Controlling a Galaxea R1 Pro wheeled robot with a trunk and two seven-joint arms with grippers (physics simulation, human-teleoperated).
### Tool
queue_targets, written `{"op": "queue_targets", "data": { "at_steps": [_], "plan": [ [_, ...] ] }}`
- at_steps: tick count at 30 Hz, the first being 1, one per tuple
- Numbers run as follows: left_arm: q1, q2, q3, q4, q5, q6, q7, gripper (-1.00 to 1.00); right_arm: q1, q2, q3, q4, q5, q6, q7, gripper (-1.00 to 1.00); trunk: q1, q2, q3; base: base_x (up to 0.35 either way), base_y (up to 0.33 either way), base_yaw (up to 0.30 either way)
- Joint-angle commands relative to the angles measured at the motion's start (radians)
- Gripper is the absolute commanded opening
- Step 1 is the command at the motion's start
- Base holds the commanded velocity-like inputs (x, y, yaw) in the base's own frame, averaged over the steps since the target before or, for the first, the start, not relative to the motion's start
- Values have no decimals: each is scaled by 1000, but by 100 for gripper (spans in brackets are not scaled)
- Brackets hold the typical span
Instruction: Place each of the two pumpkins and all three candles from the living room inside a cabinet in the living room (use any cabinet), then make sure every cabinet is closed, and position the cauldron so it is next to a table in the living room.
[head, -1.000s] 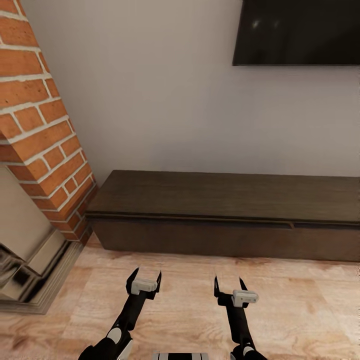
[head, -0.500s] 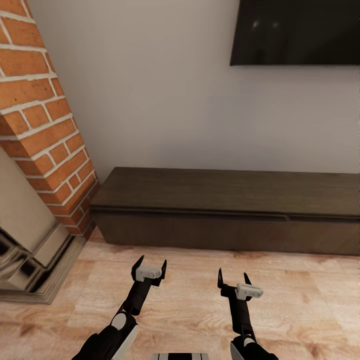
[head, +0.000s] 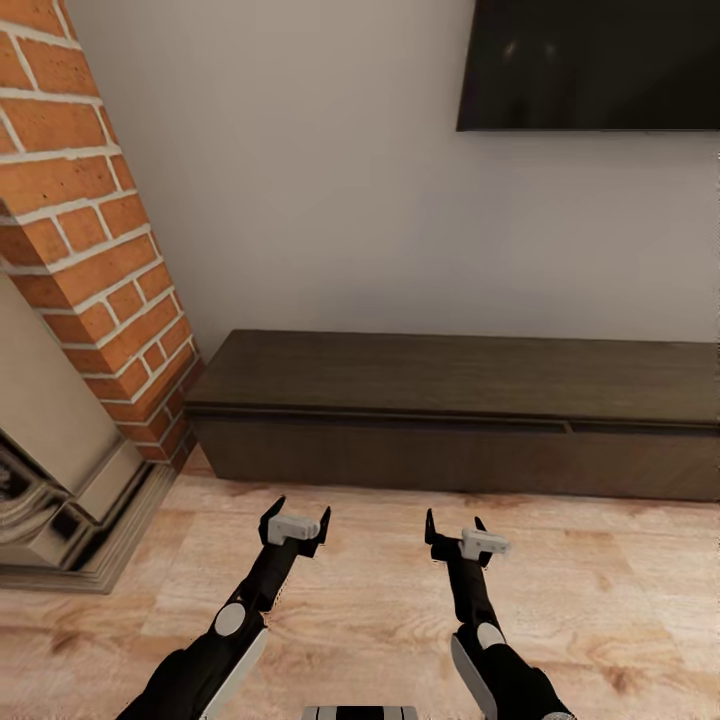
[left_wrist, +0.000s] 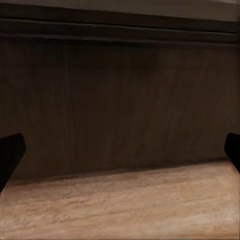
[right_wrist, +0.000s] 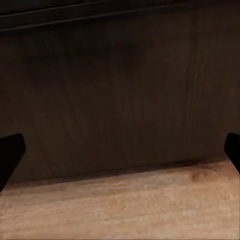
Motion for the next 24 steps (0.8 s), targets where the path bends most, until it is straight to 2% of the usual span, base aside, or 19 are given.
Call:
{"op": "queue_targets", "data": {
  "at_steps": [1, 4, 8, 11, 13, 15, 17, 18, 21, 23, 24],
  "plan": [
    [0, 8, -6, -18, 5, 12, 9, 100, 0, -1, 7, -16, -10, 12, -6, 100, 0, 0, -1, -98, 0, 0],
    [1, 26, -5, -86, 5, 66, 10, 100, 1, -2, 6, -84, -9, 83, -6, 100, 0, 0, -1, -100, 0, 0],
    [10, 37, -3, -188, 4, 156, 11, 100, 12, -1, -6, -201, -9, 240, -6, 100, 0, 0, -1, -109, 0, 0],
    [30, 45, -2, -267, 4, 220, 11, 100, 47, -1, -10, -315, -9, 363, -6, 100, 0, 0, -1, -72, 0, 0],
    [37, 49, -1, -296, 4, 247, 11, 100, 62, -1, -11, -363, -8, 416, -6, 100, 0, 0, -1, -34, 0, 0],
    [45, 60, -1, -350, 5, 312, 11, 100, 81, -2, -12, -444, -8, 544, -6, 100, 0, 0, -1, -16, 0, 0],
    [48, 64, -1, -379, 5, 352, 13, 100, 85, -2, -12, -477, -8, 611, -6, 100, 0, 0, -1, -9, 0, 0],
    [49, 66, -1, -408, 5, 401, 15, 100, 88, -2, -13, -506, -8, 669, -6, 100, 0, 0, -1, -5, 0, 0],
    [51, 69, 0, -466, 5, 511, 17, 100, 91, -2, -17, -559, -8, 780, -6, 100, 0, 0, -1, -3, 0, 0],
    [51, 69, 2, -509, 5, 606, 17, 100, 93, -1, -36, -605, -9, 909, -4, 100, 0, 0, -1, -1, 0, 0],
    [51, 70, 3, -517, 6, 626, 17, 100, 93, -1, -41, -617, -10, 941, -3, 100, 0, 0, -1, 0, 0, 0]
  ]
}}
